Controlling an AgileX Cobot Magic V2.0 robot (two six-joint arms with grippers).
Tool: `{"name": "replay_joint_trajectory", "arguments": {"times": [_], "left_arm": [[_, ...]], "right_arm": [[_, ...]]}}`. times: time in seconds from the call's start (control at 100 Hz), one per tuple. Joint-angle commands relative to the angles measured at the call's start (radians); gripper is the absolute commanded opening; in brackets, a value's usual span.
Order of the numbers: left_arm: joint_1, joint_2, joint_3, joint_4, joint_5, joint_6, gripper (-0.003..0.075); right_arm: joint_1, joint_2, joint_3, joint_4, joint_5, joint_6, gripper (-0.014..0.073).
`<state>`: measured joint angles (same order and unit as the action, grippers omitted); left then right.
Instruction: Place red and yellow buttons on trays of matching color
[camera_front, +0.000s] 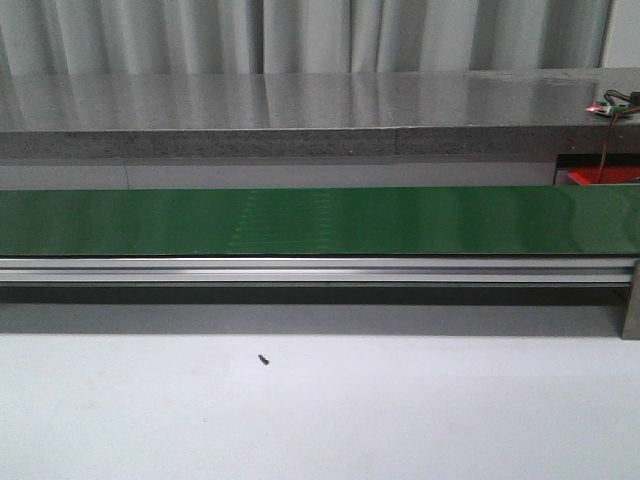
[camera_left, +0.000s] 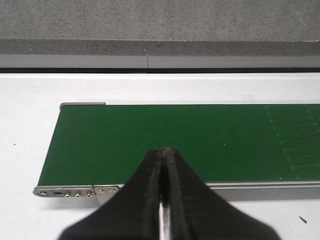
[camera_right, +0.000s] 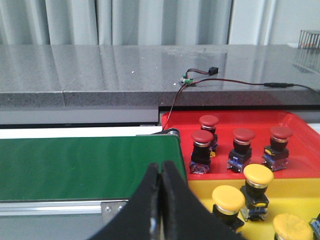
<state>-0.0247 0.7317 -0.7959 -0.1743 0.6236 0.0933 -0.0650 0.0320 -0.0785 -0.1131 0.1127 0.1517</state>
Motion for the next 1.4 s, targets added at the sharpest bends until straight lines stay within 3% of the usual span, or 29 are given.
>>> {"name": "replay_joint_trajectory", "arguments": {"times": [0.0, 0.12, 0.19, 1.39], "left_arm": [[0.002, 0.002, -0.028, -0.013, -0.066, 0.000, -0.0019], [0.002, 0.002, -0.028, -0.013, -0.066, 0.000, -0.0020], [0.002, 0.002, -0.028, -0.013, -0.065, 0.000, -0.0020], [0.002, 0.002, -0.026, -0.013, -0.067, 0.000, -0.0020]], "right_arm": [[0.002, -0.013, 0.018, -0.059, -0.146, 0.043, -0.0067], [0.002, -0.062, 0.094, -0.031, -0.174, 0.043, -0.0067], [0.002, -0.062, 0.090, -0.029, -0.113, 0.043, -0.0067], [0.002, -0.062, 0.089, -0.029, -0.125, 0.043, -0.0067]]}}
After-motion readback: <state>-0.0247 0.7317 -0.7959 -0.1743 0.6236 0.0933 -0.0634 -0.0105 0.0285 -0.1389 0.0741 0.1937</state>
